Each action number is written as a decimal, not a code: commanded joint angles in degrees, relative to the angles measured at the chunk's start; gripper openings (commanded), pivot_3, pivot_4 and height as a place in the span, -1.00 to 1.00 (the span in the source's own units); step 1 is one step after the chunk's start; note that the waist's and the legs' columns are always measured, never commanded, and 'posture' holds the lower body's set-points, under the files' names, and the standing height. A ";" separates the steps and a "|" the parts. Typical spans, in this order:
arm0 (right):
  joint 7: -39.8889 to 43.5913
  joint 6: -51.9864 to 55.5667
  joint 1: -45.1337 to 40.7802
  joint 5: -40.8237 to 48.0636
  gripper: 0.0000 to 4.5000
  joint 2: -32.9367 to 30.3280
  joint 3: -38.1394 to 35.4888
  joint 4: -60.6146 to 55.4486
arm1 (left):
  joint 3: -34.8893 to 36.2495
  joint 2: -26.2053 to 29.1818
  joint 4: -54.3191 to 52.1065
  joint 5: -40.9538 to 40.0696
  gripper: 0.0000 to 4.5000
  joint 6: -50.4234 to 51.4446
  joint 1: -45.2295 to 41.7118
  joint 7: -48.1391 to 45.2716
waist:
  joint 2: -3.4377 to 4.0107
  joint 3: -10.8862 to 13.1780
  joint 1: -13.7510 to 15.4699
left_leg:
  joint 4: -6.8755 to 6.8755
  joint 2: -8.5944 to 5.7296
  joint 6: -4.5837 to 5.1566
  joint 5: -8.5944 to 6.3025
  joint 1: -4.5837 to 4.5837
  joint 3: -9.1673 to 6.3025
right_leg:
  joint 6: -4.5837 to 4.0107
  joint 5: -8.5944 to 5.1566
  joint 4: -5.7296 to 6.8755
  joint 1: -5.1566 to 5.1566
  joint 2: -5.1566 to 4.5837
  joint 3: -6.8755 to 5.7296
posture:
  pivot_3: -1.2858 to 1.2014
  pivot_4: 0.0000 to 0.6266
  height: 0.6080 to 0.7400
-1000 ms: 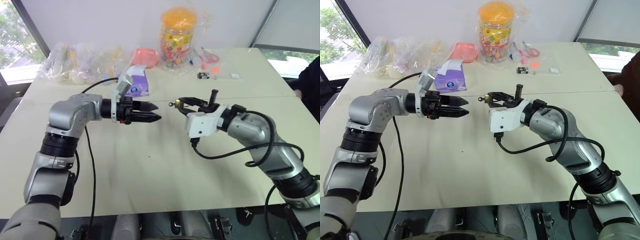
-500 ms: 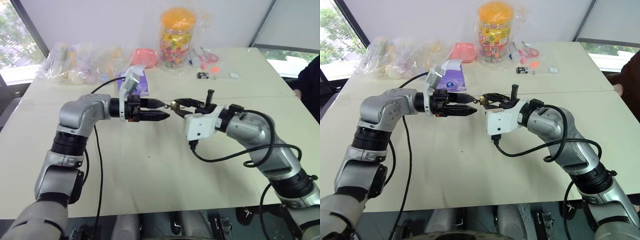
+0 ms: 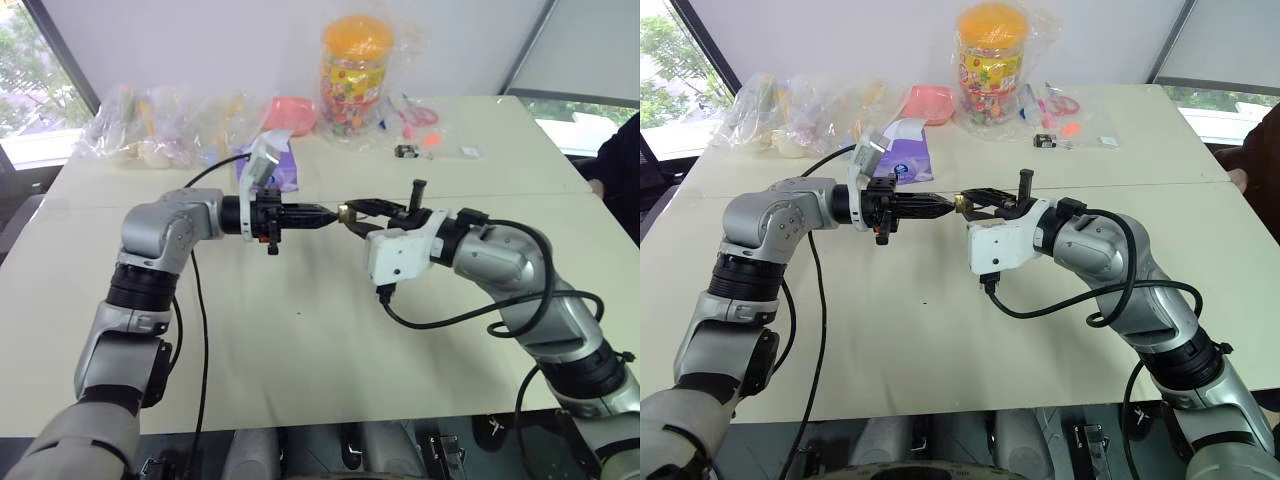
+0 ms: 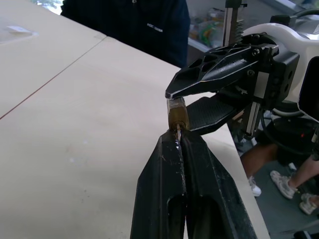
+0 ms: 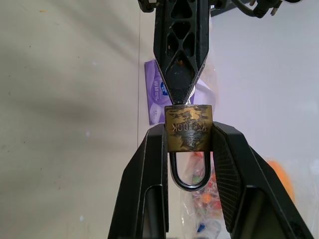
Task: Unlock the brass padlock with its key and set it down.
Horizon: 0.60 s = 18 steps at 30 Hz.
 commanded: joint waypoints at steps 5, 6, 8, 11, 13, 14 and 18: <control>0.92 0.05 -0.94 1.03 -0.71 0.54 -1.73 -3.67 | -0.81 0.13 -2.00 2.38 -0.99 -6.07 -0.07 -0.51 | 0.00 0.00 0.01 | 0.00 0.00 0.00 0.00 0.00 0.00 | 0.00 0.00 0.00 0.00 0.00 0.00 | 0.03 -0.52 1.00; 1.21 0.17 -0.97 1.22 -0.71 0.53 -1.76 -3.73 | -1.19 0.15 -2.30 3.11 -0.99 -7.66 0.19 -0.71 | 0.00 0.00 0.02 | 0.00 0.00 0.00 0.00 0.00 0.01 | 0.00 0.00 0.00 0.00 0.00 0.00 | 0.03 -0.52 1.00; 1.87 0.51 -1.01 1.71 -0.71 0.52 -1.92 -3.82 | -1.88 -0.05 -2.79 4.86 -0.99 -11.77 0.70 -1.02 | 0.00 0.00 0.01 | 0.00 0.00 -0.01 0.00 0.00 0.01 | 0.00 0.00 0.00 0.00 0.00 0.00 | 0.03 -0.52 1.00; 2.59 0.94 -1.10 2.22 -0.71 0.64 -1.97 -3.98 | -2.96 -0.11 -3.36 7.11 -0.99 -16.55 1.42 -1.86 | 0.00 0.00 0.03 | 0.00 0.00 -0.01 0.00 0.00 0.02 | 0.00 0.00 0.00 0.00 0.00 0.00 | 0.03 -0.52 1.00; 3.00 1.04 -1.13 2.38 -0.71 0.66 -1.95 -3.95 | -3.64 -0.22 -3.80 8.56 -0.99 -19.55 1.81 -2.24 | 0.00 0.00 0.04 | 0.00 0.00 -0.01 0.00 0.00 0.03 | -0.01 0.00 0.00 0.00 0.00 0.00 | 0.03 -0.52 1.00; 3.15 1.06 -1.13 2.43 -0.71 0.68 -1.96 -3.94 | -3.83 -0.29 -3.87 9.06 -0.99 -20.54 1.93 -2.35 | 0.00 0.00 0.04 | 0.00 0.00 -0.01 0.00 0.00 0.03 | -0.01 0.00 0.00 0.00 0.00 0.00 | 0.03 -0.52 1.00; 3.97 1.50 -0.95 2.77 -0.71 0.78 -1.84 -4.17 | -5.03 -0.23 -4.71 12.55 -0.99 -27.71 2.66 -2.98 | 0.00 0.00 0.04 | 0.00 0.00 -0.01 0.00 0.00 0.04 | -0.01 0.00 0.00 0.00 0.00 0.00 | 0.03 -0.52 1.00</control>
